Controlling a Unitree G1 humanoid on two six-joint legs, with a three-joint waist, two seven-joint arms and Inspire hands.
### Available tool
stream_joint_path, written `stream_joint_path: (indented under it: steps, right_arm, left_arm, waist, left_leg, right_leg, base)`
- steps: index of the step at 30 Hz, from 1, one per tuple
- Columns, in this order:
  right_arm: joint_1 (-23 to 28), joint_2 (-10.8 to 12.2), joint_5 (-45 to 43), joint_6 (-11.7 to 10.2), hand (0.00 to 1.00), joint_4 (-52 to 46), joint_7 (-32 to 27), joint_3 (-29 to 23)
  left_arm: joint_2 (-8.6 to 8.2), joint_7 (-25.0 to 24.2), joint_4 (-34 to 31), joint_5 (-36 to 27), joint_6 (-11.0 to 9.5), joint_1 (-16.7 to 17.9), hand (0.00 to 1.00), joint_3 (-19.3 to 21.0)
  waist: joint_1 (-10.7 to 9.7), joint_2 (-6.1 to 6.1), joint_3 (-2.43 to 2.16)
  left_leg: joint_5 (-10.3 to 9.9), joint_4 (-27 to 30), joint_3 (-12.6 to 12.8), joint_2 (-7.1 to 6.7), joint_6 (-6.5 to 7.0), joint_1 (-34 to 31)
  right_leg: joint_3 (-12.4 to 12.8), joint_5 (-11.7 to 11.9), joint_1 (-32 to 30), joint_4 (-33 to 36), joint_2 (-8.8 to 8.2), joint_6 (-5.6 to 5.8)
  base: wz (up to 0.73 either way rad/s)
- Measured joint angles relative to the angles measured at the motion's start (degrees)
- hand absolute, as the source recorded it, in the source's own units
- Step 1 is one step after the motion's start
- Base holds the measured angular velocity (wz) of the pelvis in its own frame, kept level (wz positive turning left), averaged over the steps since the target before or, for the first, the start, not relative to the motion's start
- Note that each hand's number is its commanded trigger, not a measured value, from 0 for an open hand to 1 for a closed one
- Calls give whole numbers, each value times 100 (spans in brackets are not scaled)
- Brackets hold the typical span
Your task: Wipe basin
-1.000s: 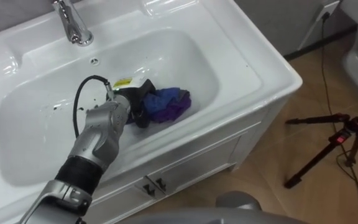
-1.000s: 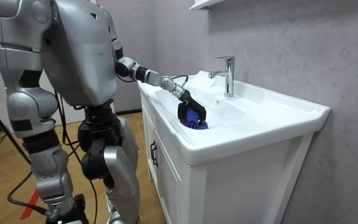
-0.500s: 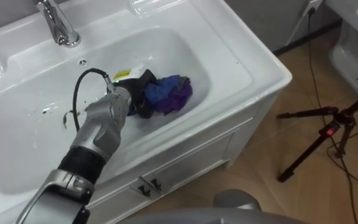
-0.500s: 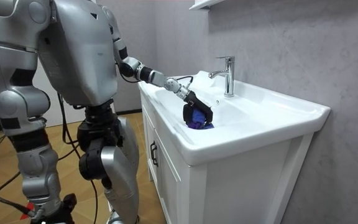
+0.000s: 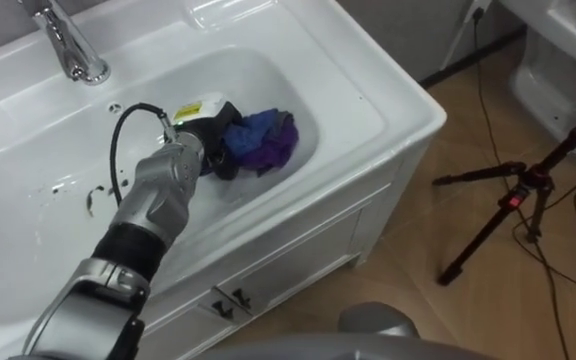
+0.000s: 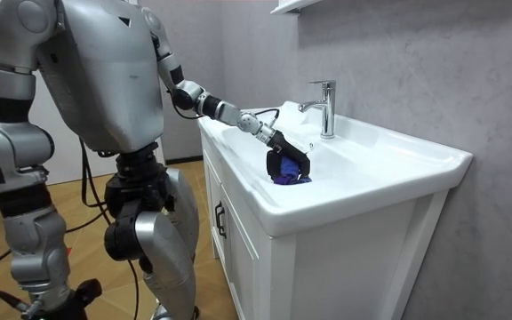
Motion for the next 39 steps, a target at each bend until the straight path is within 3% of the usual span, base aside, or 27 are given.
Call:
stream_joint_path:
  steps: [4, 11, 18, 22, 27, 30, 33, 39]
  right_arm:
    - [113, 17, -147, 4, 0, -104, -26, -14]
    - [209, 12, -404, 3, 0, -207, -75, -234]
    - [154, 14, -710, -1, 0, -352, -119, -461]
    - [179, 10, -720, -4, 0, -514, -136, -500]
    - [116, 18, -779, 31, 0, -516, -121, -581]
    - [126, 15, -735, 116, 0, -560, -126, -733]
    - [182, 18, -755, 124, 0, -630, -135, -741]
    - [175, -66, -728, 120, 0, -632, -187, -907]
  left_arm:
    - [4, 61, 194, 11, -87, 1, 100, 212]
    - [53, 232, 586, 33, -121, 5, 100, 338]
    - [122, 381, 828, 473, -167, 25, 100, 349]
    - [227, 460, 868, 700, -166, 179, 100, 367]
    - [247, 599, 878, 1326, -141, 539, 100, 842]
    - [360, 543, 888, 1560, -41, 708, 100, 970]
    - [557, 423, 890, 1796, 49, 770, 100, 1020]
    - [1142, 416, 886, 2197, 131, 1113, 100, 1022]
  waist:
    - [34, -31, -3]
    - [62, 65, -60]
    - [173, 46, -49]
    - [284, 65, -51]
    - [345, 140, -67]
    - [378, 228, -108]
    - [499, 269, -109]
    - [602, 310, -132]
  left_leg:
    - [-111, 16, 18, 76, -89, 76]
    - [-210, 17, -3, 157, -108, 150]
    - [-207, 19, -9, 154, -110, 193]
    - [-208, 52, 2, 159, -112, 233]
    - [-211, 117, -25, 172, -125, 211]
    - [-205, 117, -22, 178, -135, 210]
    - [-192, 80, -31, 170, -156, 201]
    - [-180, 98, -52, 175, -171, 120]
  right_leg:
    - [144, 43, 39, -31, 121, 1]
    - [186, 95, 85, -17, 176, -29]
    - [199, 92, 118, -4, 183, -40]
    - [208, 99, 151, -27, 210, -52]
    - [150, 76, 174, -22, 217, -86]
    - [140, 68, 177, -19, 216, -100]
    - [148, 65, 146, -4, 216, -105]
    - [67, 61, 99, 4, 205, -115]
  base:
    - [-17]
    - [-13]
    - [-3]
    - [-1]
    - [4]
    - [1]
    - [0]
    - [3]
